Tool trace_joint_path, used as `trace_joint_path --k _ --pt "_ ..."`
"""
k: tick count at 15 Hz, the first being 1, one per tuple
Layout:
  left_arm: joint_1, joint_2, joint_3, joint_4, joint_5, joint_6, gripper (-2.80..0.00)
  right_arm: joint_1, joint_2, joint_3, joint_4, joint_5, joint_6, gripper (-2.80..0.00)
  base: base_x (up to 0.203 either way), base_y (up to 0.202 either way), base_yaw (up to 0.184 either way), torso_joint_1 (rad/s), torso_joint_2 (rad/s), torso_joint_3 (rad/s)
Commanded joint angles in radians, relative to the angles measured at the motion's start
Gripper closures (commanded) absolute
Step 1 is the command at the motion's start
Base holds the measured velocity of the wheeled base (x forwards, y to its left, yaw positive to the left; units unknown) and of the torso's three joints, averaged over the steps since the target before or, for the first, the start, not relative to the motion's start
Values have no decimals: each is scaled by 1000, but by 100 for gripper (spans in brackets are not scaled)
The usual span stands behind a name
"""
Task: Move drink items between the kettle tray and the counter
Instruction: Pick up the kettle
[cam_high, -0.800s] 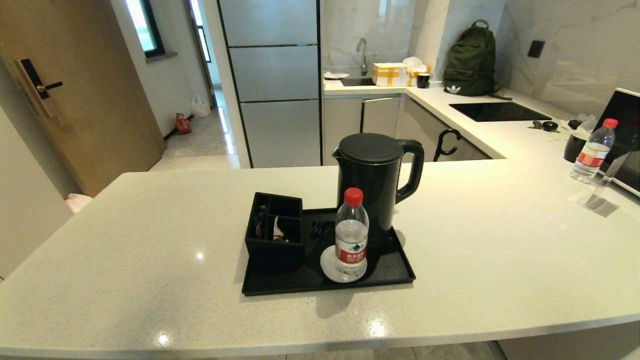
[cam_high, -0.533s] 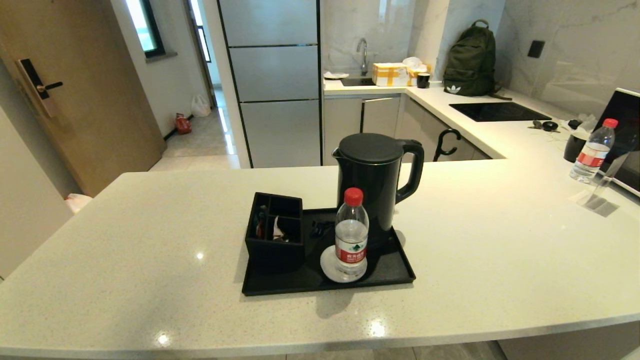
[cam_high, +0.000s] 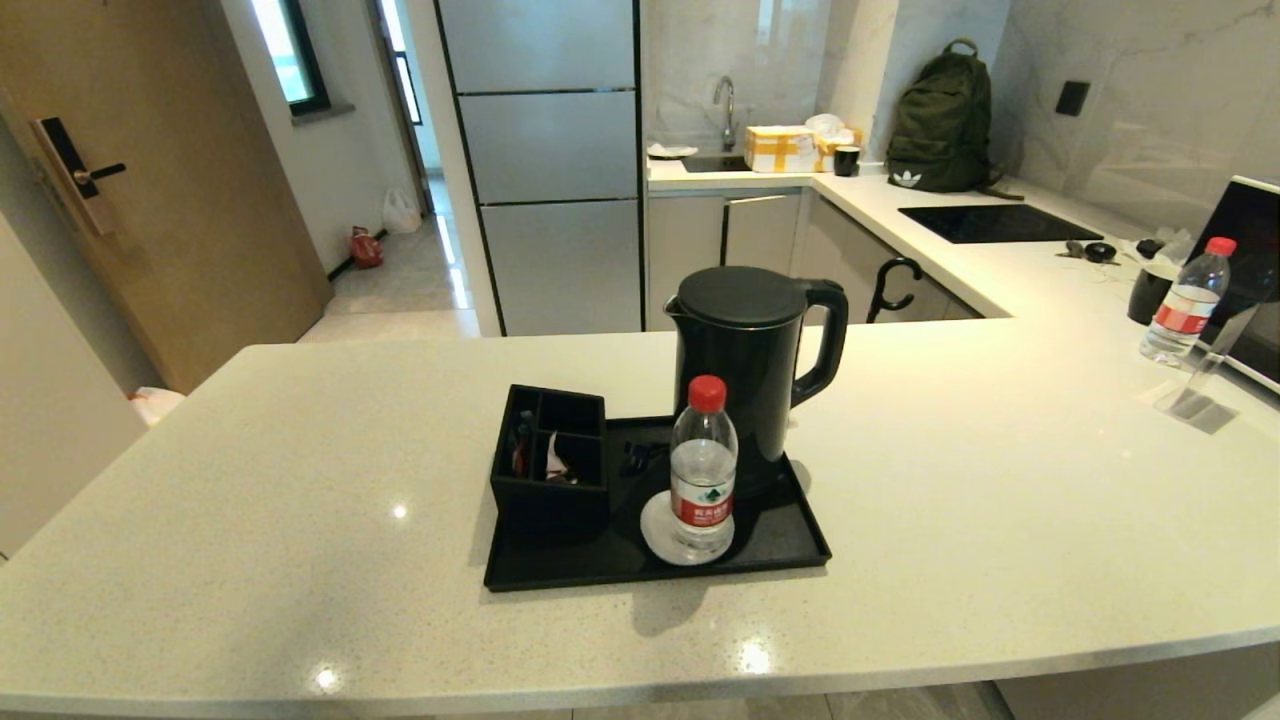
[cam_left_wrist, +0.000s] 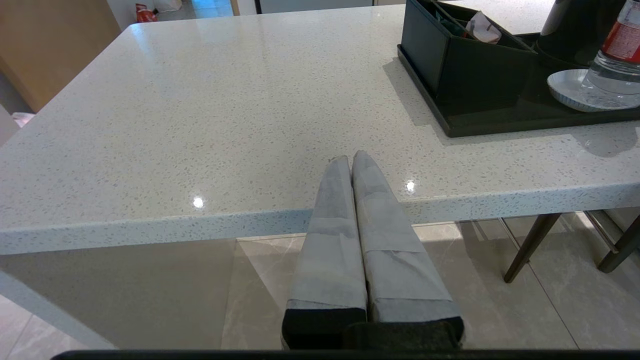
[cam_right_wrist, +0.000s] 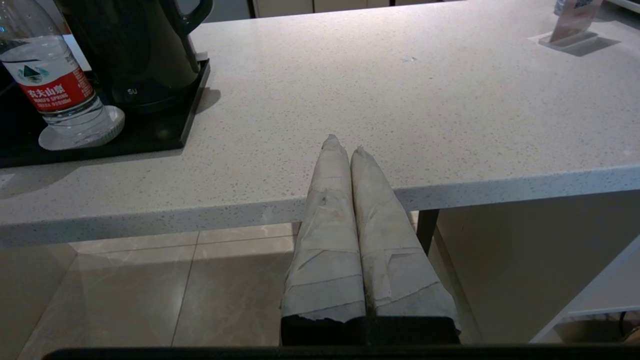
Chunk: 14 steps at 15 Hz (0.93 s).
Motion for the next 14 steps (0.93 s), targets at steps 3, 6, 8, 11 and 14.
trace_joint_path --k 3,6,8,11,14 --pt "0 2 1 0 0 0 0 0 0 0 0 0 0 0 0 0 0 0 0 0" --pt "0 2 1 0 0 0 0 0 0 0 0 0 0 0 0 0 0 0 0 0" --pt "0 2 1 0 0 0 0 0 0 0 0 0 0 0 0 0 0 0 0 0" --pt "0 2 1 0 0 0 0 0 2 0 1 0 0 0 0 0 0 0 0 0" --pt "0 2 1 0 0 0 0 0 2 0 1 0 0 0 0 0 0 0 0 0"
